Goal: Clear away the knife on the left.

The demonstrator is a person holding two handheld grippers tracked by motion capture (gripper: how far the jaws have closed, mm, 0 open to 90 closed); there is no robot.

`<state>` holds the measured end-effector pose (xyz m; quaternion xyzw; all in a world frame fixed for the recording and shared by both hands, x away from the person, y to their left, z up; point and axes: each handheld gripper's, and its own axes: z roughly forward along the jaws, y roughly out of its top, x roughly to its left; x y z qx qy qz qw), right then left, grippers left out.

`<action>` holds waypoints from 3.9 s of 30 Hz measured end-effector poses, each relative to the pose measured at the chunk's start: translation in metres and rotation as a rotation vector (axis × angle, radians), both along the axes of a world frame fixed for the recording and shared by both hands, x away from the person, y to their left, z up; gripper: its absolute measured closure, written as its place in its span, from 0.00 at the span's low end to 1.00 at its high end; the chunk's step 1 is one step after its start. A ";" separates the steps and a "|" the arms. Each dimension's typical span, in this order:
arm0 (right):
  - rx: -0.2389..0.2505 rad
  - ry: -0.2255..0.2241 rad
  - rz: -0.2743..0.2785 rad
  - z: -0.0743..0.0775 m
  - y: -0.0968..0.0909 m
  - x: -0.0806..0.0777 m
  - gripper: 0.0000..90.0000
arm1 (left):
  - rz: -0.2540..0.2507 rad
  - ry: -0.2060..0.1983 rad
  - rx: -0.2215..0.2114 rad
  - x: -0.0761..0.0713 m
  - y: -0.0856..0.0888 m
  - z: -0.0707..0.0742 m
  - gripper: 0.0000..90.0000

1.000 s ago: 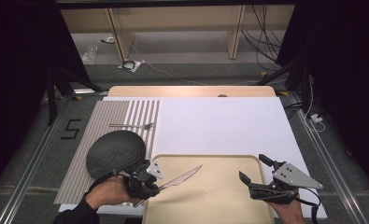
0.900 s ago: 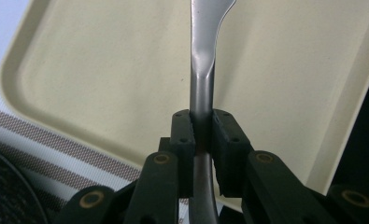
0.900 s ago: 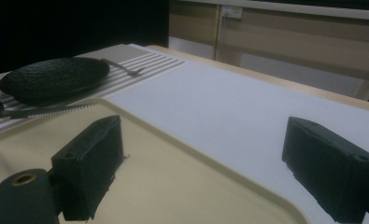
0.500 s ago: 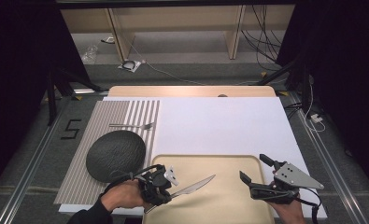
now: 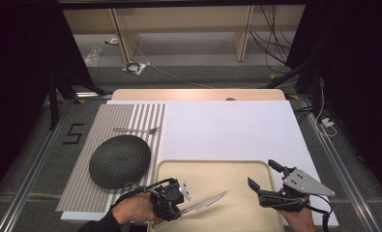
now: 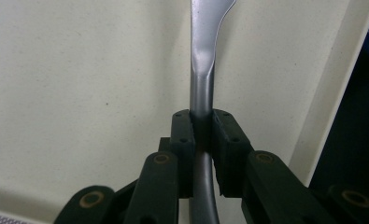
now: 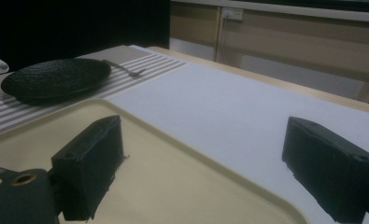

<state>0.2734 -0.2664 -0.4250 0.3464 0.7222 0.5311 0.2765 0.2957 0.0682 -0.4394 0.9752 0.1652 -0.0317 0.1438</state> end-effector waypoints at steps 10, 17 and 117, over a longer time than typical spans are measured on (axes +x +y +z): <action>0.007 -0.004 0.003 0.000 0.000 0.000 0.15 | -0.008 0.024 0.038 -0.004 -0.006 -0.009 0.88; 0.003 0.004 0.004 0.000 0.000 0.000 0.15 | -0.016 0.037 0.060 -0.004 -0.007 -0.015 0.88; 0.013 -0.005 0.012 0.000 0.001 0.000 0.15 | 0.037 -0.170 -0.150 0.006 0.000 -0.026 0.99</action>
